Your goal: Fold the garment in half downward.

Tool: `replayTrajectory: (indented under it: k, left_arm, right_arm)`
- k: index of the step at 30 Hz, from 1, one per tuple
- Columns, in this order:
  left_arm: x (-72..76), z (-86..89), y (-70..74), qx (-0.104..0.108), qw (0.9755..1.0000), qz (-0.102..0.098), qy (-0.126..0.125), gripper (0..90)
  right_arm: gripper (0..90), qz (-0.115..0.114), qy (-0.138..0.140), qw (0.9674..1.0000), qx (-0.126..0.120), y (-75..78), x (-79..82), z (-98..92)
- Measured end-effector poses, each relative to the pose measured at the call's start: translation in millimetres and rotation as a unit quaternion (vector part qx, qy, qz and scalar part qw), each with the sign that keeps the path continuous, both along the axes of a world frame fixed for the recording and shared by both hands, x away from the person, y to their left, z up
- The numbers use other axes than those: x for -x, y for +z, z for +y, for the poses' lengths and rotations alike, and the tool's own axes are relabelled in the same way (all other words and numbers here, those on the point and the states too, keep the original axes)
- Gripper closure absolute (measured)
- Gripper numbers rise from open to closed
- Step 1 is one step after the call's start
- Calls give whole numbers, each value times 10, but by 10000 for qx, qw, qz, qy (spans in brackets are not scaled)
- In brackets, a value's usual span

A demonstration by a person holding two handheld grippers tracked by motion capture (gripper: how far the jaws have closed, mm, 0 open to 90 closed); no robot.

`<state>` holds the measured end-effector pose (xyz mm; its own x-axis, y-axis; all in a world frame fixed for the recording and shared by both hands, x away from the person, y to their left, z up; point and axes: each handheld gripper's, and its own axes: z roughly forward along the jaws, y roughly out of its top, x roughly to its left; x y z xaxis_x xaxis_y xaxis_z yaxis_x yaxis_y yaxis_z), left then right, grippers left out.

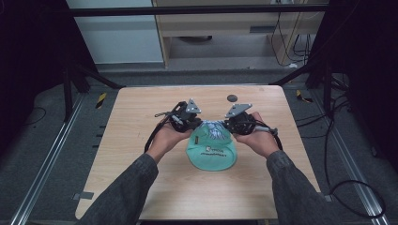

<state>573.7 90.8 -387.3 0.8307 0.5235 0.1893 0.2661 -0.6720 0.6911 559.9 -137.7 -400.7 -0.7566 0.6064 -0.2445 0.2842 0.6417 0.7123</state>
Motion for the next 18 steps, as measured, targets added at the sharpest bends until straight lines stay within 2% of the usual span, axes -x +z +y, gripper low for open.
replayTrajectory:
  k: [10, 13, 18]
  left_arm:
    - [142, 15, -99, 56, 9999, 71, -63, 850]
    - [205, 30, -144, 174, 9998, 55, -74, 850]
    - [238, 48, -185, 189, 9998, 85, -77, 850]
  right_arm:
    - [843, 53, 46, 10000, -61, -115, 132, -10]
    - [843, 30, 59, 9999, -114, -128, 181, -17]
    - [843, 41, 145, 9998, -96, -151, 248, -19]
